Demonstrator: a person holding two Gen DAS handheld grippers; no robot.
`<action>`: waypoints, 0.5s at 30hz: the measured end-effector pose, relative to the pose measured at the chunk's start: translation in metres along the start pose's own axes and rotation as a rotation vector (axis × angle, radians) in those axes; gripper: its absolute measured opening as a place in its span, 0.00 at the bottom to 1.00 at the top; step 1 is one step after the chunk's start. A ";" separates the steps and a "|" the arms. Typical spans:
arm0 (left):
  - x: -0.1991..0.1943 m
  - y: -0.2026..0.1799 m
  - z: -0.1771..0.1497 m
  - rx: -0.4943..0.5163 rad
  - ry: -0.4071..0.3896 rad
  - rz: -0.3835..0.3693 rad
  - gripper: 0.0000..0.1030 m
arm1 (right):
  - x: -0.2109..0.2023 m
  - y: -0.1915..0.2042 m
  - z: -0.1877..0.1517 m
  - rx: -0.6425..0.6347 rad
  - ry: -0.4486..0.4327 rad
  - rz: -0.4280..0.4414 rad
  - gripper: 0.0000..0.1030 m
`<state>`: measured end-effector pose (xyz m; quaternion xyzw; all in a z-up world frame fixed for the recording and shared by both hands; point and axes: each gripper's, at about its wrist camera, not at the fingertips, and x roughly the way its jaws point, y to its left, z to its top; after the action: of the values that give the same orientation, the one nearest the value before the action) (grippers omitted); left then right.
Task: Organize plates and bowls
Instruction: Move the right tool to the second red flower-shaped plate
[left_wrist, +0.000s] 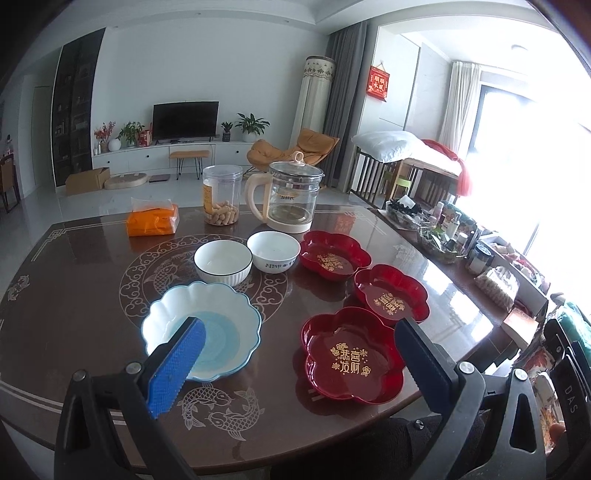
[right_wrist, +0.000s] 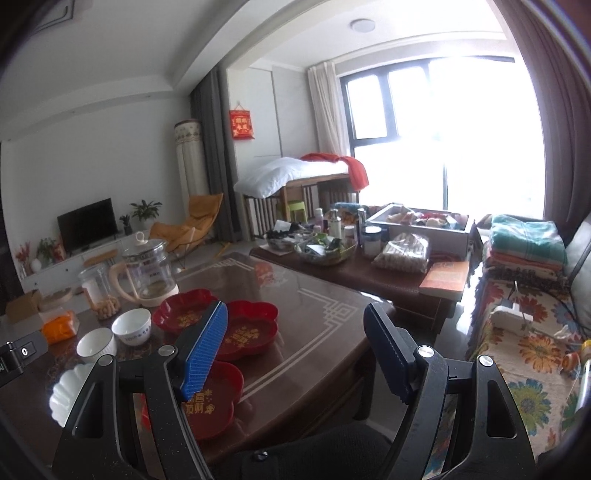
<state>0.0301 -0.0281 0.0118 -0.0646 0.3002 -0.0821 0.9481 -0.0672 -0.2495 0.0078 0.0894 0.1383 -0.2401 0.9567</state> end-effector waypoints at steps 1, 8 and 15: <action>0.003 0.001 -0.001 -0.003 0.010 0.003 0.99 | 0.000 0.001 0.000 -0.005 0.002 0.000 0.77; 0.021 0.005 -0.009 -0.038 0.060 -0.006 0.99 | 0.018 0.012 -0.005 -0.063 0.095 0.001 0.77; 0.040 -0.004 -0.010 -0.004 0.089 -0.003 0.99 | 0.032 0.018 -0.012 -0.098 0.146 0.017 0.77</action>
<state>0.0565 -0.0407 -0.0180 -0.0632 0.3419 -0.0859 0.9337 -0.0344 -0.2451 -0.0111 0.0608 0.2184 -0.2179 0.9493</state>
